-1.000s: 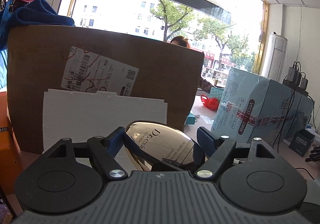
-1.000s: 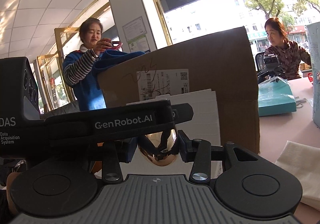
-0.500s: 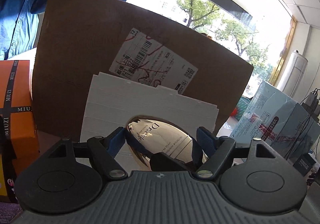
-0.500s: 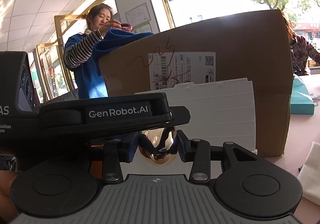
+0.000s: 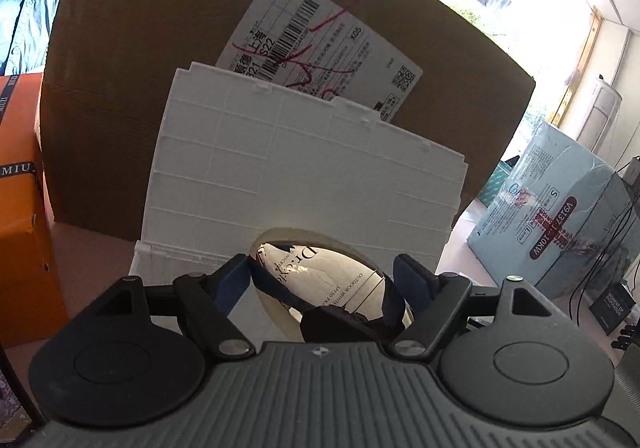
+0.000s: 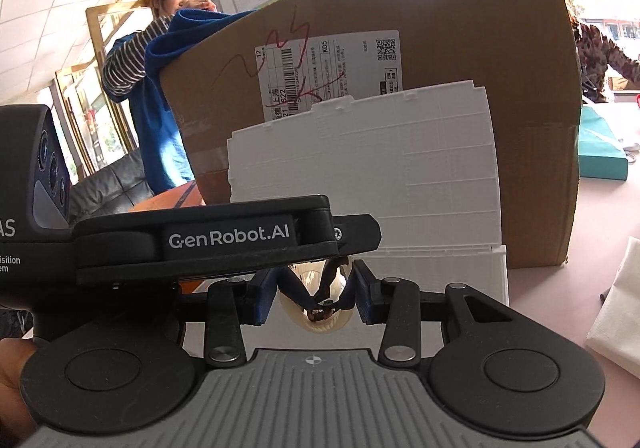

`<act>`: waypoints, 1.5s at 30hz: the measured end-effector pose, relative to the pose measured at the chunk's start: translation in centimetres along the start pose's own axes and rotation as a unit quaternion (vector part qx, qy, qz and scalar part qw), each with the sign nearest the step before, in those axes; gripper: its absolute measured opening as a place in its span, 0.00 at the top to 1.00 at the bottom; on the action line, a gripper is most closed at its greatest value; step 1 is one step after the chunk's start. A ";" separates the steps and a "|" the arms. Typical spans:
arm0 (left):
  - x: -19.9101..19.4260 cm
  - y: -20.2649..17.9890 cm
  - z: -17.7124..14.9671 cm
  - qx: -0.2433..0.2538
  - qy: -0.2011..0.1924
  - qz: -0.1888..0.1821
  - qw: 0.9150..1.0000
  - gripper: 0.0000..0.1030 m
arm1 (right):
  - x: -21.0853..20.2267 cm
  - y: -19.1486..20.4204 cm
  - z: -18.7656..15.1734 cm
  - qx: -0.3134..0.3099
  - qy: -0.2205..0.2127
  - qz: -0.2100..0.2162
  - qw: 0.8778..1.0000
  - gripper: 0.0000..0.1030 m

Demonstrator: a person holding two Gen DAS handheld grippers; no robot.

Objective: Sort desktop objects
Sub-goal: 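Lower the held gold bottle into the open white box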

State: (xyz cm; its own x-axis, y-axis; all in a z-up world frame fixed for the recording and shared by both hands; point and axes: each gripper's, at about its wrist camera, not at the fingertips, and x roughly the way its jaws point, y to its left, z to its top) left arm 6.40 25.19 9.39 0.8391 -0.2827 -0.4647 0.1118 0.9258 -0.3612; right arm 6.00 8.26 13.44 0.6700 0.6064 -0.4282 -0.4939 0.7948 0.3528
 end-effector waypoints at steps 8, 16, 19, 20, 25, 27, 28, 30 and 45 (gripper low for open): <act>0.2 -0.9 -0.2 0.024 0.019 0.005 1.000 0.26 | 0.0 -1.0 0.2 0.025 0.037 0.012 0.999 0.64; 1.7 -0.8 -0.6 0.006 0.083 0.016 0.996 0.26 | 0.9 -1.2 0.6 0.027 0.117 -0.016 0.993 0.65; 2.2 -0.6 -0.9 0.005 0.093 0.025 0.995 0.26 | 1.7 -1.1 0.5 0.020 0.137 -0.019 0.990 0.65; 2.3 -0.4 -0.9 0.003 0.096 0.028 0.995 0.26 | 1.9 -1.0 0.4 0.017 0.143 -0.020 0.989 0.65; 2.7 0.1 -0.9 -0.016 0.108 0.025 0.994 0.24 | 3.3 -0.7 0.1 0.010 0.176 -0.027 0.984 0.67; 2.7 0.0 -0.9 -0.011 0.106 0.027 0.994 0.24 | 3.9 -0.6 0.1 0.006 0.187 -0.029 0.982 0.67; 2.6 0.0 -0.9 -0.009 0.106 0.028 0.994 0.23 | 4.2 -0.6 0.0 0.005 0.192 -0.030 0.981 0.67; 2.7 0.0 -1.0 -0.009 0.108 0.029 0.994 0.21 | 4.5 -0.6 -0.1 0.003 0.201 -0.031 0.979 0.67; 3.1 0.4 -1.0 -0.018 0.110 0.034 0.993 0.20 | 4.9 -0.9 0.2 0.017 0.239 -0.033 0.970 0.67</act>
State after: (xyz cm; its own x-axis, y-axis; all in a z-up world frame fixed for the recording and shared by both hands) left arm 8.49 24.42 6.99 0.7067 -0.2716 -0.6533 0.0361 0.9360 -0.3501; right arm 9.88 10.56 11.22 0.3621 0.5022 -0.7853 -0.4339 0.8364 0.3349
